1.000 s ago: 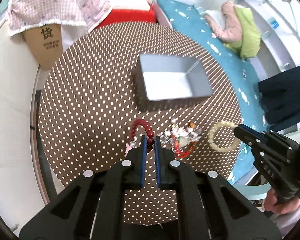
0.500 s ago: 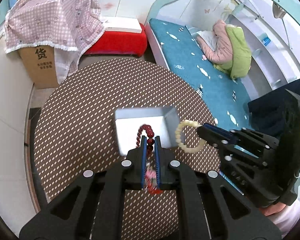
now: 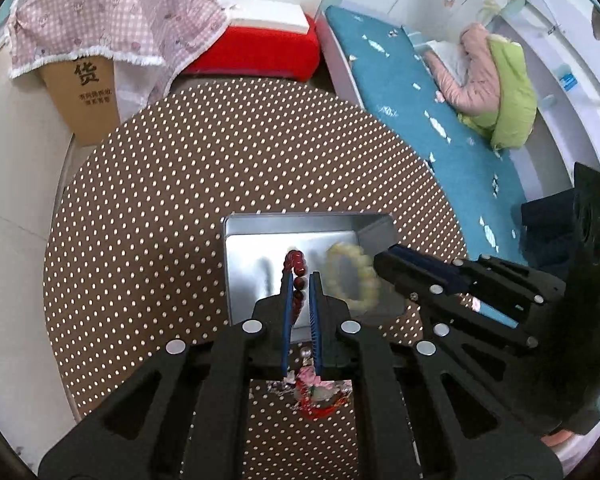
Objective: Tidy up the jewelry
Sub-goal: 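Carry both bracelets into the silver tray and open both tools, then grasp the pink bunny charm with the left tool while the right tool grasps the pearl pendant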
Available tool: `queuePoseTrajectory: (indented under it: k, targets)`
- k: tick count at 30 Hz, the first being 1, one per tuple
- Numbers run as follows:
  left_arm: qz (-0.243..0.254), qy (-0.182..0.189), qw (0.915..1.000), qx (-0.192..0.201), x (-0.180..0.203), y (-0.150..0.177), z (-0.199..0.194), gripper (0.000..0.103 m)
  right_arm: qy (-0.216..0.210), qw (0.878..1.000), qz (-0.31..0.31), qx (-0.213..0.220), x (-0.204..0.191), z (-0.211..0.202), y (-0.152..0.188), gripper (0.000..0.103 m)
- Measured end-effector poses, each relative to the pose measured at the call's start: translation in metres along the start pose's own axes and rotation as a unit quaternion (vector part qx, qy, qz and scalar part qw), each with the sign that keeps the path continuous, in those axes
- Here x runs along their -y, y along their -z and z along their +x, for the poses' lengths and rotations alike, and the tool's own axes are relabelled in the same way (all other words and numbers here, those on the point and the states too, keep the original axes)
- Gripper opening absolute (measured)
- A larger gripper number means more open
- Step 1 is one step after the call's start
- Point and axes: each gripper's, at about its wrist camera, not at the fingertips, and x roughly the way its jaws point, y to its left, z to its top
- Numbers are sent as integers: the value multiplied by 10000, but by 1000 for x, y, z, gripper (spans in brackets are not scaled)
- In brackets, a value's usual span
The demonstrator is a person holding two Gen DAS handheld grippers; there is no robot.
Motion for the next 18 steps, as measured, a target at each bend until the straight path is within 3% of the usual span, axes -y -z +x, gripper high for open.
queuePoseTrajectory:
  k: [1,3,5,18]
  targets:
    - [1,-9,10000,-16,-1,2,1,9,-16,10000,21,-38,1,0,1,14]
    - [2,-99,9999,-64,-5,7,2,9,-5,10000,64,-61,2,-1,2,33]
    - [-10,-84,9999,-80,-8,13,0,9,47,10000,75,-18,2,-6,5,39]
    - [-6,-243,9995,-184,-41,62,-19,17,41,9997,51,253,-25,-31,18,39]
